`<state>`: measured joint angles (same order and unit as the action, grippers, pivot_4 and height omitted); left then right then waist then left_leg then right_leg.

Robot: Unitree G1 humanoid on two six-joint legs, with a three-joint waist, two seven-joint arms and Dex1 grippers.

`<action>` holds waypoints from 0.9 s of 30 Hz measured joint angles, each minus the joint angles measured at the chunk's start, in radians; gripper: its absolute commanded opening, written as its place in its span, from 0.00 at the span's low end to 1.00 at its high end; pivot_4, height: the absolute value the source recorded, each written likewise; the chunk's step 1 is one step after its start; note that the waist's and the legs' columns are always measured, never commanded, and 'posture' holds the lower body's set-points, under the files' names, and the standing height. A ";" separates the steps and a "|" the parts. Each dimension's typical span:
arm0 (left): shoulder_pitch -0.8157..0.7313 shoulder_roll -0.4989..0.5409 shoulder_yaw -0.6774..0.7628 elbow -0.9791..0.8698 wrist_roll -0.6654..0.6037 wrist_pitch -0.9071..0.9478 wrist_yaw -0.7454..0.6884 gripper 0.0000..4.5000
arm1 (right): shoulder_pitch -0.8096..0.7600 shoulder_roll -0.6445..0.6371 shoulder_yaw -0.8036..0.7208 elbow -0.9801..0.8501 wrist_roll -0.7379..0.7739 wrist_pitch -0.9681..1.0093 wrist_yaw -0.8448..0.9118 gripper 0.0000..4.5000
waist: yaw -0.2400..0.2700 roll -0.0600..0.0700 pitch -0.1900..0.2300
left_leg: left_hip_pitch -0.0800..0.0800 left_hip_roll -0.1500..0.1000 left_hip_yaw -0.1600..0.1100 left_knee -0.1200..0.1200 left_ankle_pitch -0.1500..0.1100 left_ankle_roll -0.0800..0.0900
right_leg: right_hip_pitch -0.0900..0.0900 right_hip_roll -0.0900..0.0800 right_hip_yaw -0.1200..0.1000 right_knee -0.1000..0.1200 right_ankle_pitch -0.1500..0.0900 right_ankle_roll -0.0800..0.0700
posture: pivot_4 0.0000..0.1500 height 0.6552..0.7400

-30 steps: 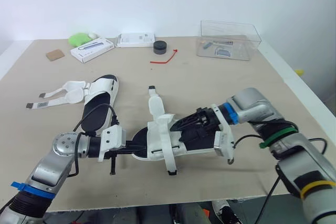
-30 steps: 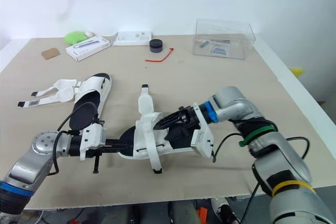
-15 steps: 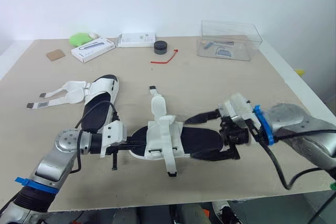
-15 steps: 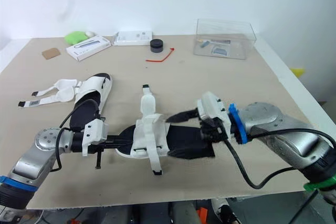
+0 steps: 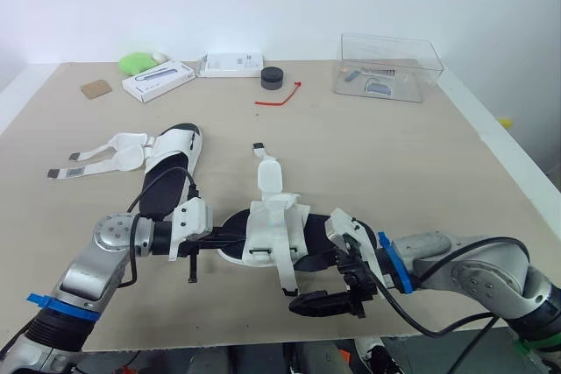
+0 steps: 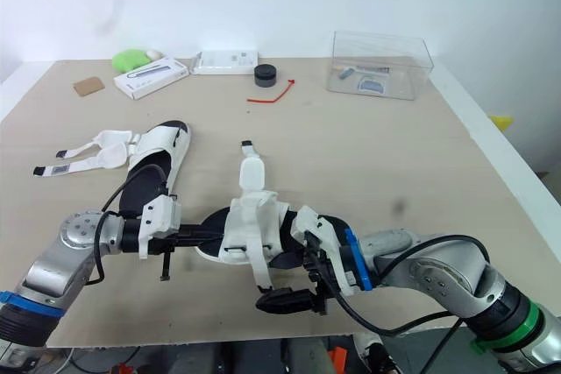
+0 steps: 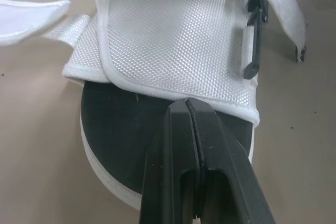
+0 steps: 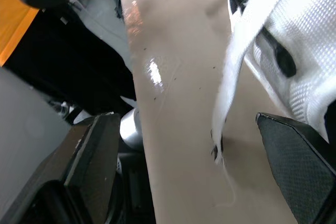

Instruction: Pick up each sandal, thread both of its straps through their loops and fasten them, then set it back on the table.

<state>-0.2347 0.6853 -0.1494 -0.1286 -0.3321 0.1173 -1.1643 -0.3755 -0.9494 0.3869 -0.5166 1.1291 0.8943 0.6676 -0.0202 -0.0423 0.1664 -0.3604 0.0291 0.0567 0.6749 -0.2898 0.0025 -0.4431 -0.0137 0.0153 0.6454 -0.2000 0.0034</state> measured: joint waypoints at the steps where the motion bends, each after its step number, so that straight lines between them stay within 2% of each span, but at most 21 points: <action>1: -0.002 0.000 0.000 0.003 0.000 0.000 0.000 0.00 | 0.003 0.019 -0.007 0.000 0.000 0.016 -0.013 0.99 | 0.000 0.000 0.000 | 0.000 0.000 0.000 0.000 0.000 0.000 | 0.000 0.000 0.000 0.000 0.000 0.000 | 1.00 1.00; 4: -0.012 -0.002 0.000 0.009 0.000 0.000 -0.002 0.00 | 0.009 0.058 -0.015 0.000 -0.010 0.056 -0.036 0.99 | 0.000 0.000 0.000 | 0.000 0.000 -0.001 0.000 0.000 0.000 | 0.000 0.000 -0.001 0.000 0.000 0.000 | 1.00 1.00; 7: -0.016 -0.005 0.000 0.014 0.001 0.000 -0.002 0.00 | 0.024 0.101 -0.039 0.000 -0.014 0.103 -0.070 0.82 | 0.000 0.000 0.000 | -0.001 0.000 -0.002 0.000 0.000 0.000 | 0.000 0.000 -0.001 0.000 0.000 0.000 | 1.00 1.00; 9: -0.016 -0.005 0.000 0.015 0.001 0.000 -0.002 0.00 | 0.027 0.119 -0.046 0.000 -0.015 0.123 -0.088 0.65 | 0.000 0.000 0.000 | -0.001 0.000 -0.002 0.000 0.000 0.000 | 0.000 0.000 -0.002 0.000 0.000 0.000 | 1.00 1.00; 14: -0.016 -0.007 -0.002 0.015 0.001 0.000 -0.002 0.00 | 0.049 0.187 -0.068 0.001 -0.017 0.182 -0.147 0.08 | -0.001 -0.001 0.000 | -0.001 0.000 -0.003 0.000 0.000 0.000 | 0.000 0.000 -0.002 0.000 0.000 0.000 | 1.00 1.00; 15: -0.016 -0.008 -0.002 0.015 0.001 0.000 -0.002 0.00 | 0.049 0.198 -0.079 0.001 -0.016 0.192 -0.153 0.01 | -0.001 -0.001 0.000 | -0.001 0.000 -0.003 0.000 0.000 0.000 | 0.000 0.000 -0.002 0.000 0.000 0.000 | 1.00 1.00; 22: -0.016 -0.008 -0.004 0.016 0.001 0.000 -0.004 0.00 | 0.050 0.236 -0.148 0.033 0.028 0.284 -0.183 0.01 | 0.000 -0.001 0.000 | -0.001 0.000 -0.003 0.000 0.000 0.000 | 0.000 0.000 -0.002 0.000 0.000 0.000 | 1.00 1.00; 25: -0.015 -0.008 -0.004 0.016 0.001 0.000 -0.004 0.00 | 0.017 0.253 -0.203 0.083 0.126 0.349 -0.222 0.01 | -0.002 -0.001 0.000 | -0.001 0.000 -0.003 0.001 0.000 0.000 | 0.000 0.000 -0.002 0.000 0.000 0.000 | 1.00 1.00; 27: -0.016 -0.009 -0.007 0.018 0.002 -0.001 -0.004 0.00 | -0.070 0.262 -0.247 0.150 0.248 0.384 -0.269 0.01 | -0.004 -0.001 0.000 | -0.001 0.000 -0.003 0.001 0.000 0.000 | 0.001 0.001 -0.002 0.000 0.001 0.000 | 1.00 1.00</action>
<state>-0.2504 0.6766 -0.1566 -0.1110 -0.3306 0.1168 -1.1684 -0.4452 -0.6877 0.1396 -0.3670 1.3771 1.2779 0.3986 -0.0243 -0.0437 0.1666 -0.3617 0.0288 0.0541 0.6756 -0.2897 0.0025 -0.4426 -0.0130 0.0138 0.6454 -0.1992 0.0030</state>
